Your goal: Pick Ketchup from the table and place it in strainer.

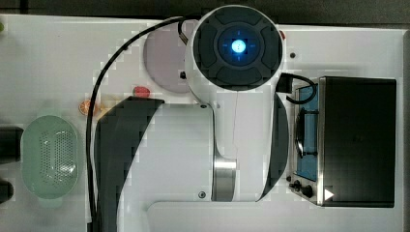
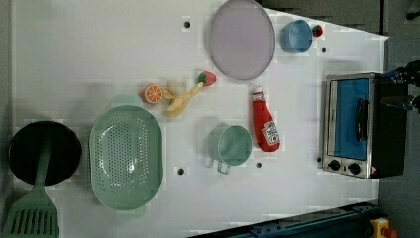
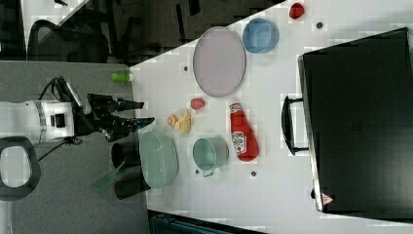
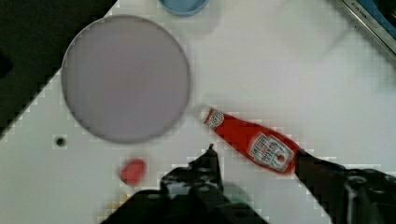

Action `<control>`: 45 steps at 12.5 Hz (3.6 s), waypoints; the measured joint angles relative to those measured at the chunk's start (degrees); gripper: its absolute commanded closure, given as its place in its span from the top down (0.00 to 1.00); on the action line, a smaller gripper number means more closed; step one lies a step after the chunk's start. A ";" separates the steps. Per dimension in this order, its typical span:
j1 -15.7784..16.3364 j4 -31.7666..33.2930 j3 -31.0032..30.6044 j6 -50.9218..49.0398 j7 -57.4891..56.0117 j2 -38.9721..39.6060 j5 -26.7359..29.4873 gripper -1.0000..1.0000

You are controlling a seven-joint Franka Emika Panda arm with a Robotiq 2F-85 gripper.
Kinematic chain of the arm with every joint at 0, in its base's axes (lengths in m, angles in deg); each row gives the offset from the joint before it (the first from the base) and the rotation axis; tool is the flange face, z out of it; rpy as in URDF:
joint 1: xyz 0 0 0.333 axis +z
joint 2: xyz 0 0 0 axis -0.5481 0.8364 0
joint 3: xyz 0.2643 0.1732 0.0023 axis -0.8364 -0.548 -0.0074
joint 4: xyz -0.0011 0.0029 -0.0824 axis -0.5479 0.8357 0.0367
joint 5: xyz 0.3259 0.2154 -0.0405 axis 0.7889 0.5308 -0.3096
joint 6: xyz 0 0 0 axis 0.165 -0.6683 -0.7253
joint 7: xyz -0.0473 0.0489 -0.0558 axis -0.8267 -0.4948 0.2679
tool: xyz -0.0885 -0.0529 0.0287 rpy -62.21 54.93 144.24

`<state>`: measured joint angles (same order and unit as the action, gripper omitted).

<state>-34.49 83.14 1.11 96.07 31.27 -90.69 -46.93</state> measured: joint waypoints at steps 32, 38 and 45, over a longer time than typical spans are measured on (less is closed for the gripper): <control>-4.40 32.56 -4.73 43.64 -54.16 22.49 -2.37 1.00; -3.40 34.36 -4.09 49.01 -54.24 25.18 -3.58 0.62; -3.65 33.80 -4.13 35.33 -54.35 10.42 -3.57 0.62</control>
<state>-38.14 116.93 -3.02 131.41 -23.08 -80.27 -50.50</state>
